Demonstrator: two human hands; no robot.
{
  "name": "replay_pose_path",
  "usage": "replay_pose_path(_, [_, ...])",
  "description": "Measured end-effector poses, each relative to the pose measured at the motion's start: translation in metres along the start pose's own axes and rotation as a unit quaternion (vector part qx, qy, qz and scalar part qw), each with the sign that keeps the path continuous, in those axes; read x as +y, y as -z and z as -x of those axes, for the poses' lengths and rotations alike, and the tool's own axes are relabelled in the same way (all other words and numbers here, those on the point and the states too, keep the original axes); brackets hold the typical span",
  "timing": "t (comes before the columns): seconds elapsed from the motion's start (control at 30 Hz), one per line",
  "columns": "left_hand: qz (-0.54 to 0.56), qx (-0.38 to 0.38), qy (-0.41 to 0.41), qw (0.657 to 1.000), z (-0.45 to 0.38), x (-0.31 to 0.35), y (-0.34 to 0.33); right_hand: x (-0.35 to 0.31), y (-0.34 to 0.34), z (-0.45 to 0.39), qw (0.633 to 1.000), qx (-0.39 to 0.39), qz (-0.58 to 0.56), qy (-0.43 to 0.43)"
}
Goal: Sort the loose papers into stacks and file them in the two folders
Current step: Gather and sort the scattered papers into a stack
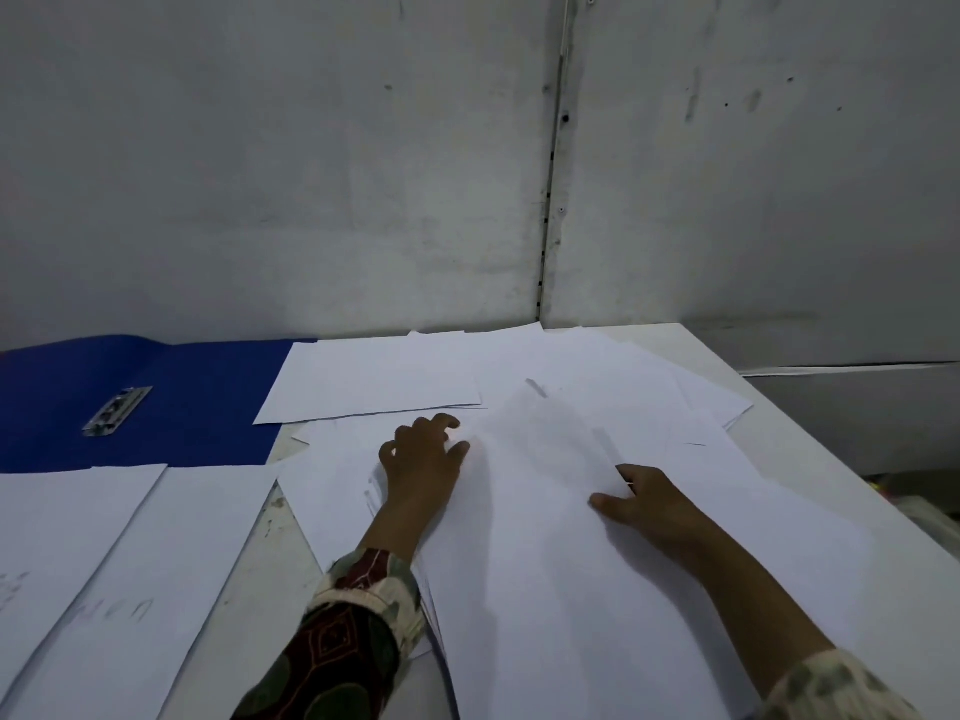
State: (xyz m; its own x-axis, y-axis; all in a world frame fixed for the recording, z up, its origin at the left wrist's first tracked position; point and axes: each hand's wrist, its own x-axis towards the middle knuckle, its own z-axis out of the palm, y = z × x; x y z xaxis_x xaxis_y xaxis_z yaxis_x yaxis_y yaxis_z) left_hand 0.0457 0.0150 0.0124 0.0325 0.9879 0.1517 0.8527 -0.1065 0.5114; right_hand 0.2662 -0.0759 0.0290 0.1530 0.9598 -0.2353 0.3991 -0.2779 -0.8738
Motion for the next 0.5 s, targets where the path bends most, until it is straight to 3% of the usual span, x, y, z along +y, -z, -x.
replay_pose_path(0.27, [-0.034, 0.027, 0.045, 0.998, -0.004, -0.04, 0.013, 0.002, 0.007, -0.005, 0.991, 0.121, -0.046, -0.022])
replay_pose_path(0.5, [-0.131, -0.048, 0.03, 0.99, -0.017, -0.054, 0.004, 0.018, 0.01, -0.012, 0.971, 0.22, -0.08, -0.043])
